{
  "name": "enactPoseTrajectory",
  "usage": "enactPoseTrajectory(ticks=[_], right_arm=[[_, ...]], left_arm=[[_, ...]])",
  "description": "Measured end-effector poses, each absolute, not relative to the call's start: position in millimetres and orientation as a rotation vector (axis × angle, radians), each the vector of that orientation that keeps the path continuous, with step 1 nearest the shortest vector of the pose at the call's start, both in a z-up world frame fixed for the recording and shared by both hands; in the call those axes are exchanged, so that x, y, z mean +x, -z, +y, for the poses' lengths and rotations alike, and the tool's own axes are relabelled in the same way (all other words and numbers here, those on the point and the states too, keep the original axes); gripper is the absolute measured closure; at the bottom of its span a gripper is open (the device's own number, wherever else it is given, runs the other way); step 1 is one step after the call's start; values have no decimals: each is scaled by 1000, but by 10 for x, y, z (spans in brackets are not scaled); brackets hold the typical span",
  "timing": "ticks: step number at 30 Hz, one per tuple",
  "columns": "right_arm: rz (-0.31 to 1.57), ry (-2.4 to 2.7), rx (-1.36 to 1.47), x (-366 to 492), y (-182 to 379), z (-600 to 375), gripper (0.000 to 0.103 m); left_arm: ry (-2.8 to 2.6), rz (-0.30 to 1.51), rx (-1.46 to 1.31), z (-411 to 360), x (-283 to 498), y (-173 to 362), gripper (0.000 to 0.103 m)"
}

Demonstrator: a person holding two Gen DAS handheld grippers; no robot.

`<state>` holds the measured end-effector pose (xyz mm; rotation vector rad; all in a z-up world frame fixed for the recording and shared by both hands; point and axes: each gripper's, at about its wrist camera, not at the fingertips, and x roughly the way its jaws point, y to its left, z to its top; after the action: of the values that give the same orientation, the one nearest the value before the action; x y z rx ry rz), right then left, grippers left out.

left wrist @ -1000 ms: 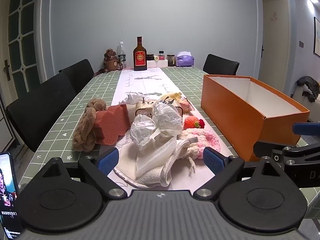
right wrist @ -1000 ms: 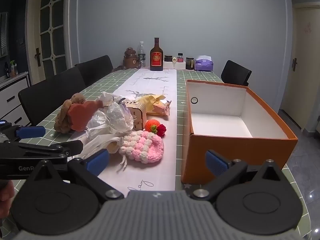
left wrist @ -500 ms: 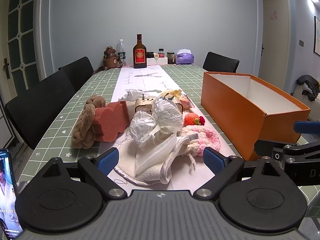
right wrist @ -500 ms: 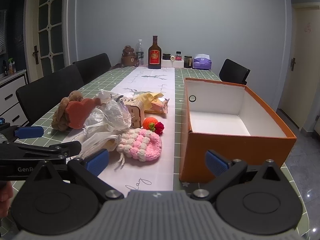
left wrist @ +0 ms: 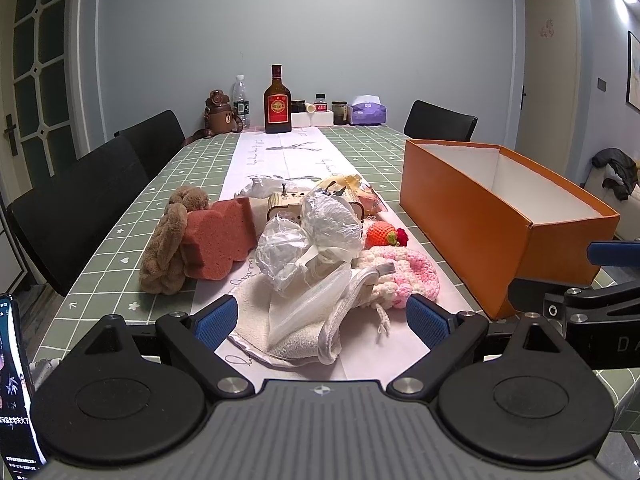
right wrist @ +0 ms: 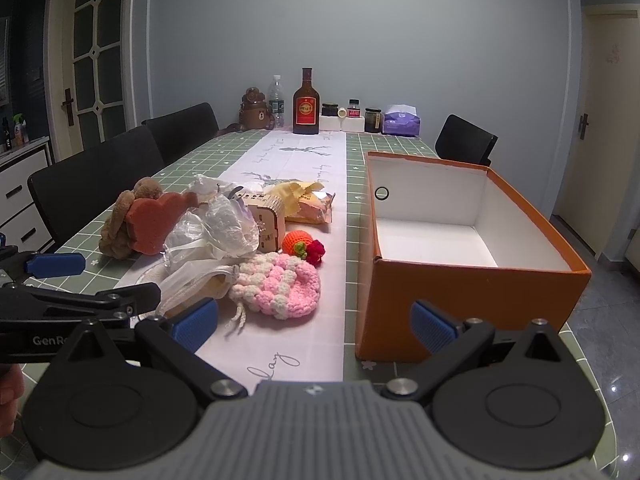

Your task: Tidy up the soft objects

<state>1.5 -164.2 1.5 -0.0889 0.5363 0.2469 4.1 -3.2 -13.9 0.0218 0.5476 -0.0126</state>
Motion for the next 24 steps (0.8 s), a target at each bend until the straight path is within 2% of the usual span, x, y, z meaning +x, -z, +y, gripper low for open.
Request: enactPoseTrajectory(ticks=[24], right_arm=[[541,-243,-93,10,5,-1642,3]], left_arm=[[14,556,21,-40,47,143,0]])
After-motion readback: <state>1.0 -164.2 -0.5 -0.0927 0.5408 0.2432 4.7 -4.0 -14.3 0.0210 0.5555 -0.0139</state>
